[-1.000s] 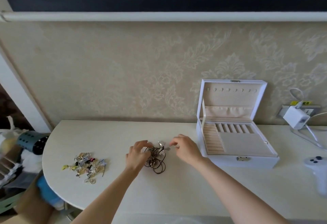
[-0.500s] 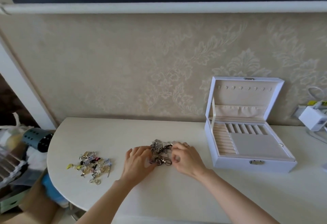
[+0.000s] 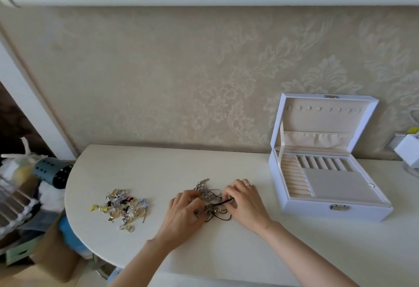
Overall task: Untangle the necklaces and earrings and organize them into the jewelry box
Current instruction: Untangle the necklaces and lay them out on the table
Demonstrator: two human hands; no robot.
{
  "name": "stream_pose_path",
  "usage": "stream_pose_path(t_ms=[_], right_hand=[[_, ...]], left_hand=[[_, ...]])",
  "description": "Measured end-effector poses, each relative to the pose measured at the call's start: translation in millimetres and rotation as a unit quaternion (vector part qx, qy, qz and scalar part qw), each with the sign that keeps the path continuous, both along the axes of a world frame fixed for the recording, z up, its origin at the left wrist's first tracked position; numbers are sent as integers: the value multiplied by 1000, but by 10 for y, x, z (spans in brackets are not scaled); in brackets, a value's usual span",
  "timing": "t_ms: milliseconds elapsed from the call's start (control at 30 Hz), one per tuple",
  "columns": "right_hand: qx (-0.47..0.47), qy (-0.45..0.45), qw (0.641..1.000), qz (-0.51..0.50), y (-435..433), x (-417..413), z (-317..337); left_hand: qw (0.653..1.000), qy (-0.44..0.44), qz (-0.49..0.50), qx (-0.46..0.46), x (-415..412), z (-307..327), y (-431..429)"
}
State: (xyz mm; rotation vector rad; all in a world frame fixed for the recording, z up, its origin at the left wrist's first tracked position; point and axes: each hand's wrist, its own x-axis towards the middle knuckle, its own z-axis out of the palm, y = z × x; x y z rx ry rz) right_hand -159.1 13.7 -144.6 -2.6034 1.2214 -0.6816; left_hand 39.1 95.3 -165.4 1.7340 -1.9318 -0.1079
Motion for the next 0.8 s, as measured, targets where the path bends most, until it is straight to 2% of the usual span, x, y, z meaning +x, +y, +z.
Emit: stream_pose_path(t_ms=[267, 400, 433, 500, 567, 667, 800], right_hand=[[42, -27, 996, -80, 123, -394, -49], [49, -20, 998, -46, 143, -428, -18], [48, -33, 997, -50, 135, -417, 2], [39, -69, 994, -76, 93, -370, 44], [53, -86, 989, -107, 15, -299, 92], [120, -14, 989, -89, -77, -192, 153], [133, 75, 983, -98, -137, -115, 184]], left_hand=[[996, 50, -70, 26, 54, 52, 114], [968, 244, -1, 57, 7, 128, 159], [965, 260, 26, 35, 4, 137, 149], [971, 231, 63, -14, 19, 137, 105], [986, 152, 65, -20, 34, 108, 41], [997, 50, 50, 33, -4, 75, -22], [996, 24, 62, 59, -65, 79, -9]])
